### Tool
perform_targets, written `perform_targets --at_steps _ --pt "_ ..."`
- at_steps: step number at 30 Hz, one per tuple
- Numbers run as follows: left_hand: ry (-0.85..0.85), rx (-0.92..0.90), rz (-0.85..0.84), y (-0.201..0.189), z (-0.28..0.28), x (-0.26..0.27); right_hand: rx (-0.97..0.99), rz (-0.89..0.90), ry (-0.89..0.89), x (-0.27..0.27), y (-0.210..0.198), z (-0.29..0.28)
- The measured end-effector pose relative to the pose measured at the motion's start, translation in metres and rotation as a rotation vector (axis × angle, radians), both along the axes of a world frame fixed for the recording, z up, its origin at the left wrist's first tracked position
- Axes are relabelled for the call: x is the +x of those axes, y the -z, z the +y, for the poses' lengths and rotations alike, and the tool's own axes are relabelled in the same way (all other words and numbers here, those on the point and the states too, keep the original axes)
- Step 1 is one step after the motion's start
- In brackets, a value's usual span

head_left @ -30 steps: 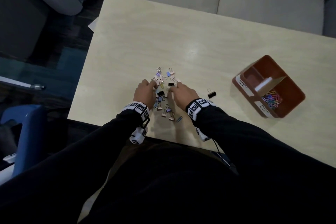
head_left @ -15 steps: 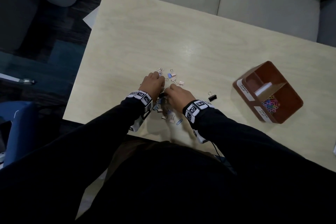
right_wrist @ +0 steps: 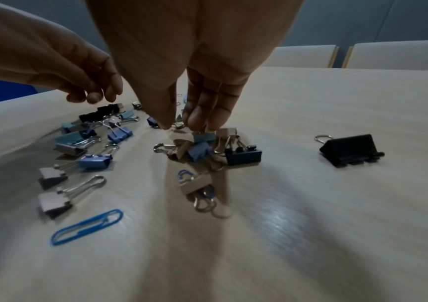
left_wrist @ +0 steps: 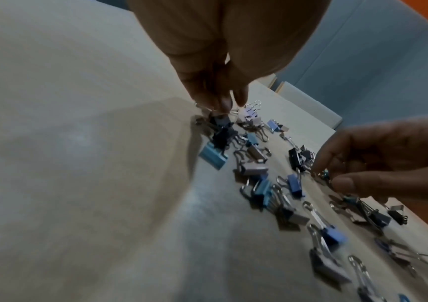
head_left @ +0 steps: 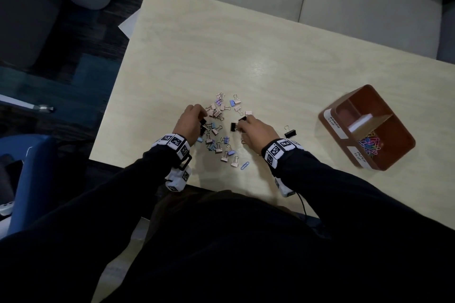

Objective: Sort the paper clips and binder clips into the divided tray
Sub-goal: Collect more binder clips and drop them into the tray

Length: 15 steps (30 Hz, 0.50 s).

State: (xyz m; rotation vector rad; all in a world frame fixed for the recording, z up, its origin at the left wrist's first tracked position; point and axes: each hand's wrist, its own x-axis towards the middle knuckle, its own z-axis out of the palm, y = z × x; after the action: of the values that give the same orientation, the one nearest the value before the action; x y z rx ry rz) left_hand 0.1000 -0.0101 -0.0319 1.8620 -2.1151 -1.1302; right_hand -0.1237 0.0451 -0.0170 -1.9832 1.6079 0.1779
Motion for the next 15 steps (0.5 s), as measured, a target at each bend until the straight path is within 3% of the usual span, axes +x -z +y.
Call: perform_targets --at_steps 5,8,15 --pt "-0.071 -0.006 0.008 0.005 0.012 0.005 -0.003 -0.107 -0.213 0.015 -0.005 0.021" --pt "0.038 0.005 -0.097 0.01 0.024 0.009 0.051 -0.06 -0.336 0.019 0.002 0.034" --pt "-0.025 0.043 -0.152 0.009 0.023 0.006 -0.006 -0.05 -0.068 -0.009 0.005 0.032"
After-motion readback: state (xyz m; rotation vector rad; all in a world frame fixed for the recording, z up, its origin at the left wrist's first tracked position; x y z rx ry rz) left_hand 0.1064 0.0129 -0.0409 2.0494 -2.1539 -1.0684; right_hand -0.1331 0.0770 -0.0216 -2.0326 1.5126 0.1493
